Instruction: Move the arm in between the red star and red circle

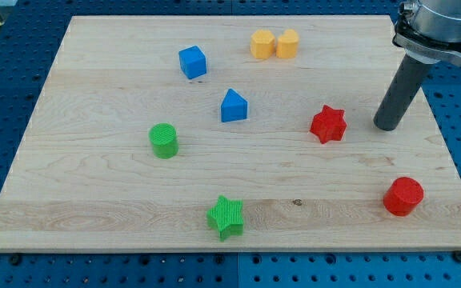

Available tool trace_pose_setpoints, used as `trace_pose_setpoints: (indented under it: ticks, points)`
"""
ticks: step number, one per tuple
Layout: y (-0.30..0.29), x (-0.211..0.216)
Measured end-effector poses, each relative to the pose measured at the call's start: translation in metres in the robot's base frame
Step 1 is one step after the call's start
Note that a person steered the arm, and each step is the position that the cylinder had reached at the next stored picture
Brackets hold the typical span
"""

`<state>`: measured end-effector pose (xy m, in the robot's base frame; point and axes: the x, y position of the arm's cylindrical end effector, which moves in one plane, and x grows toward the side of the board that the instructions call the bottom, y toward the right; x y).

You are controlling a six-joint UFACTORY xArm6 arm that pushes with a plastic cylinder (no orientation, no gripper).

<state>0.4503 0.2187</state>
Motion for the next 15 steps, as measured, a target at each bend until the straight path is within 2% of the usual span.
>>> trace_pose_setpoints:
  ticks: [3,4,7,9,15]
  points:
    - [0.010,0.010]
    - [0.010,0.025]
    - [-0.019,0.039]
    - [-0.020,0.064]
    - [-0.046,0.059]
